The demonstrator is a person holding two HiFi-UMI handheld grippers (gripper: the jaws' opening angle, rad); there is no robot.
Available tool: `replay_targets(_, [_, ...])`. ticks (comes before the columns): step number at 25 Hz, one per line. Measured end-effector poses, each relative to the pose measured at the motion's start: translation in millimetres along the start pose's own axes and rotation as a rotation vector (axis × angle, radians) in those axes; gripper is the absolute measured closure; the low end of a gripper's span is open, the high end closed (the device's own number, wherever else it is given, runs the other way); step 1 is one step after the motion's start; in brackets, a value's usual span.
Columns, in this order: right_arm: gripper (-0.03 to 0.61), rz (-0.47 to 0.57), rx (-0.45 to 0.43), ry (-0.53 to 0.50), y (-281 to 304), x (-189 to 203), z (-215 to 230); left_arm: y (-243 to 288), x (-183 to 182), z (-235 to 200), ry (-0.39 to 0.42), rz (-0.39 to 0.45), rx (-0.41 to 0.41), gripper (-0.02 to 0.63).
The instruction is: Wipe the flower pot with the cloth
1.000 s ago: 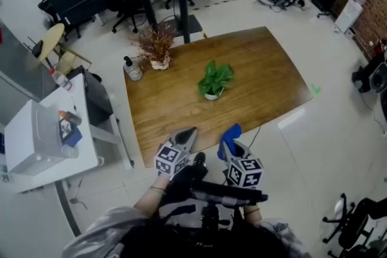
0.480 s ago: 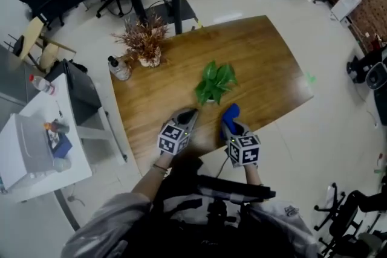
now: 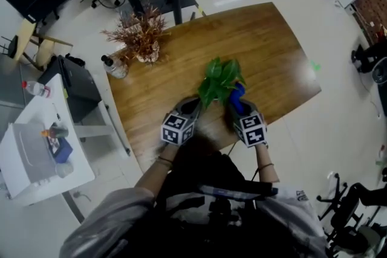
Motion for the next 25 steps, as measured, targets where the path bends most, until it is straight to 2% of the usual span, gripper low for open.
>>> replay_targets(7, [0.523,0.022,-0.092,-0.05,13,-16,2,13,-10,-6,-0.03,0.018,-0.039,0.607])
replay_targets(18, [0.523,-0.057,-0.256,-0.105,37,1,-40,22,-18,-37,-0.061,0.036,-0.147,0.607])
replay_targets(25, [0.523,-0.067,-0.308,-0.101,41,6,-48,19,-19,-45,-0.075,0.031,-0.196,0.607])
Point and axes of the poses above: the fingertips, and each gripper's own axes: y forward along the fingers, z to its right, x out of its underside, the point moved 2 cm from there along -y, backward along the fingers, and after that the axes turned 2 degrees about -x, right-handed, at the moved point
